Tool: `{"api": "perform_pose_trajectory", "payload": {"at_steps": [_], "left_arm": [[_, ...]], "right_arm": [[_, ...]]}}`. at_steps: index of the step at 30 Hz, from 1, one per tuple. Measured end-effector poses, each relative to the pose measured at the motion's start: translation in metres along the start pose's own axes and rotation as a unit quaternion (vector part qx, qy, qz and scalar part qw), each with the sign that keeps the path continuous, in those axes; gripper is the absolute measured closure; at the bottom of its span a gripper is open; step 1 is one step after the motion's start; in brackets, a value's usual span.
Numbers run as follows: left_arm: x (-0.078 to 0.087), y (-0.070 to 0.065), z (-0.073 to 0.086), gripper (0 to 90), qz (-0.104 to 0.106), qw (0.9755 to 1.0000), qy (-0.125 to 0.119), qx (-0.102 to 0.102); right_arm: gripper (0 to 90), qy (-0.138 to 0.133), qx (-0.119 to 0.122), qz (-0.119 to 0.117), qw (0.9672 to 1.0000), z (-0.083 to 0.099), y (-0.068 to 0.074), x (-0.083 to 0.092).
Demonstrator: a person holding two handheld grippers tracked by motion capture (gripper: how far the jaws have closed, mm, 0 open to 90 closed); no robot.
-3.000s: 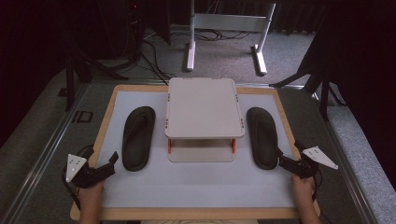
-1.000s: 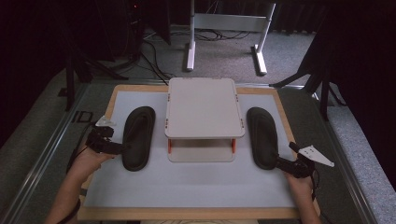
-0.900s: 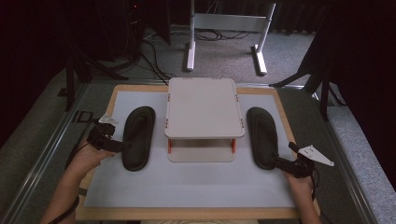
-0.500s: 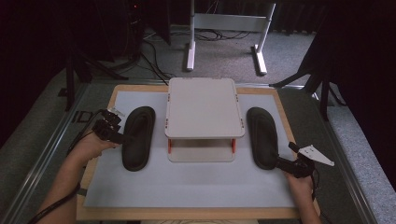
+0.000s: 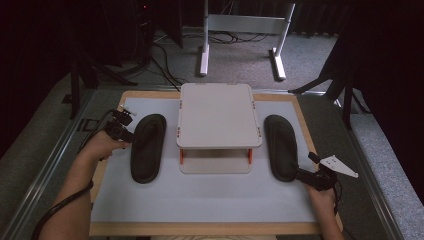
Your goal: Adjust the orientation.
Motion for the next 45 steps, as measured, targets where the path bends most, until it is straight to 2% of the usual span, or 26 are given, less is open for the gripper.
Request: {"api": "perform_pose_trajectory", "payload": {"at_steps": [2, 3, 8, 13, 16, 21, 22, 23, 27, 30, 32, 38, 45], "left_arm": [[-0.003, 0.001, -0.003, 51.2, -0.009, 0.9999, 0.007, 0.002], [-0.004, 0.001, -0.004, 51.9, -0.011, 0.9999, 0.010, -0.004], [-0.013, 0.001, -0.011, 51.8, -0.033, 0.9989, 0.032, -0.007], [-0.018, 0.001, -0.016, 54.8, -0.027, 0.9990, 0.034, -0.013], [-0.022, 0.001, -0.017, 57.4, -0.032, 0.9983, 0.044, -0.021], [-0.029, 0.003, -0.015, 58.3, -0.023, 0.9986, 0.046, -0.013], [-0.032, 0.004, -0.013, 58.4, -0.029, 0.9984, 0.047, -0.009], [-0.032, 0.004, -0.013, 63.6, -0.031, 0.9986, 0.043, -0.005], [-0.029, 0.005, -0.011, 68.1, -0.035, 0.9989, 0.026, 0.017], [-0.025, 0.007, -0.011, 70.9, -0.046, 0.9979, 0.011, 0.043], [-0.024, 0.008, -0.010, 71.2, -0.051, 0.9968, 0.011, 0.061], [-0.013, 0.007, -0.010, 71.8, -0.065, 0.9949, 0.012, 0.076], [0.009, 0.003, -0.016, 72.7, -0.076, 0.9941, 0.003, 0.077]], "right_arm": [[12.5, 0.002, -0.001, -0.001, 1.0000, 0.000, 0.000, 0.000], [12.5, 0.003, 0.001, 0.000, 1.0000, 0.000, 0.000, 0.000], [12.5, 0.005, 0.002, -0.001, 1.0000, 0.001, 0.001, -0.001], [12.4, 0.006, 0.003, 0.002, 1.0000, 0.001, 0.001, -0.001], [11.6, 0.006, 0.006, 0.001, 1.0000, 0.001, 0.001, -0.001], [11.6, 0.008, 0.002, 0.006, 0.9999, 0.001, 0.000, -0.002], [11.6, 0.007, 0.002, 0.007, 1.0000, 0.001, 0.000, -0.002], [11.6, 0.007, 0.000, 0.007, 1.0000, 0.001, -0.001, -0.002], [11.6, 0.009, 0.001, 0.013, 0.9999, 0.001, -0.001, -0.003], [11.6, 0.013, 0.003, 0.016, 0.9998, 0.002, -0.001, -0.003], [11.6, 0.013, 0.003, 0.018, 0.9997, 0.002, -0.002, -0.003], [11.6, 0.016, 0.004, 0.021, 0.9996, 0.002, -0.002, -0.004], [11.6, 0.017, 0.005, 0.021, 0.9996, 0.002, -0.001, -0.004]]}}
Point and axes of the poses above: each handheld gripper's, and its own axes: x roughly backward along the jaws, z roughly out of its underside, y roughly to its left, the point moved 2 cm from there along -x, roughly forward along the jaws, and after that the axes turned 3 degrees about -y, right-handed, at the moved point
